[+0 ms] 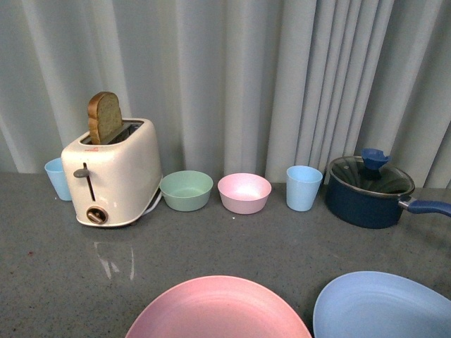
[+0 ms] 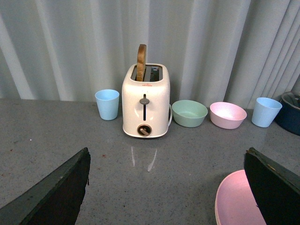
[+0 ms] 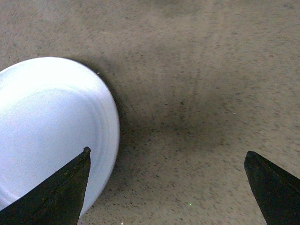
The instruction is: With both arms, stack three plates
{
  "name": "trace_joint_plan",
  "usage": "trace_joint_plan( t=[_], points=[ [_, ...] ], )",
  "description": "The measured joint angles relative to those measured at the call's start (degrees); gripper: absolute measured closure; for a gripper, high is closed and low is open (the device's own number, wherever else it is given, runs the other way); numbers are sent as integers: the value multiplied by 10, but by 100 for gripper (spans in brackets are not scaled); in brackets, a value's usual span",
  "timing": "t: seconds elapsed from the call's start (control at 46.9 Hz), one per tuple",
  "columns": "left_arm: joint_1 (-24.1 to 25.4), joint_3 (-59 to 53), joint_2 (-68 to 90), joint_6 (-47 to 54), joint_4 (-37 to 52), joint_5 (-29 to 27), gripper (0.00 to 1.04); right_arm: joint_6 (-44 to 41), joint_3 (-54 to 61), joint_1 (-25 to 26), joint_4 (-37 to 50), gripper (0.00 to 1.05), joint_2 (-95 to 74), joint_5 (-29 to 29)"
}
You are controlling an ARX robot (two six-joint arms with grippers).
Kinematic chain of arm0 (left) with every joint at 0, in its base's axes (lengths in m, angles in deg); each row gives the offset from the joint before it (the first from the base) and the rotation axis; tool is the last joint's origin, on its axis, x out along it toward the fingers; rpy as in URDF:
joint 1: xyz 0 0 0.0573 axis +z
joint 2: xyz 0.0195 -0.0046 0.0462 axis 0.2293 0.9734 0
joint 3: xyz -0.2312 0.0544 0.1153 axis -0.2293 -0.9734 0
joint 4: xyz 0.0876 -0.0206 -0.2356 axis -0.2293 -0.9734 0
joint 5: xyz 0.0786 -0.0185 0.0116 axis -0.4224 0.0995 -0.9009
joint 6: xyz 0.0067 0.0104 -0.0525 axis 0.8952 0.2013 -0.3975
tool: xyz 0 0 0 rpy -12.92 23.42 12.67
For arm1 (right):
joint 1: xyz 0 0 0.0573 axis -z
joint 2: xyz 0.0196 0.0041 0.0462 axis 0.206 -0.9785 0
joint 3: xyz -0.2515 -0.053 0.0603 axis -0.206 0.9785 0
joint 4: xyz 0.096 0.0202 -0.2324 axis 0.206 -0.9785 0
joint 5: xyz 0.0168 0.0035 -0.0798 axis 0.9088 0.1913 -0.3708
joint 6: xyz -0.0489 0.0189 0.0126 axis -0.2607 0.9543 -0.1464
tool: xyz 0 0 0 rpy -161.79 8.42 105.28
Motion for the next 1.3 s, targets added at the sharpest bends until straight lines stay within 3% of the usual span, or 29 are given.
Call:
trace_joint_plan(
  t=[0.128,0.32,1.108,1.172,1.299],
  points=[
    [0,0,0,0,0,0,7,9,0,-58,72,7,-79,36],
    [0,0,0,0,0,0,7,31,-16,-115,135,7,-186,-3],
    [0,0,0,0,0,0,7,51,-106,-158,128,7,-315,-28],
    [0,0,0,0,0,0,7,54,-108,-159,127,15,-320,-34],
    [0,0,0,0,0,0,7,56,-109,-158,125,41,-327,-34]
  ],
)
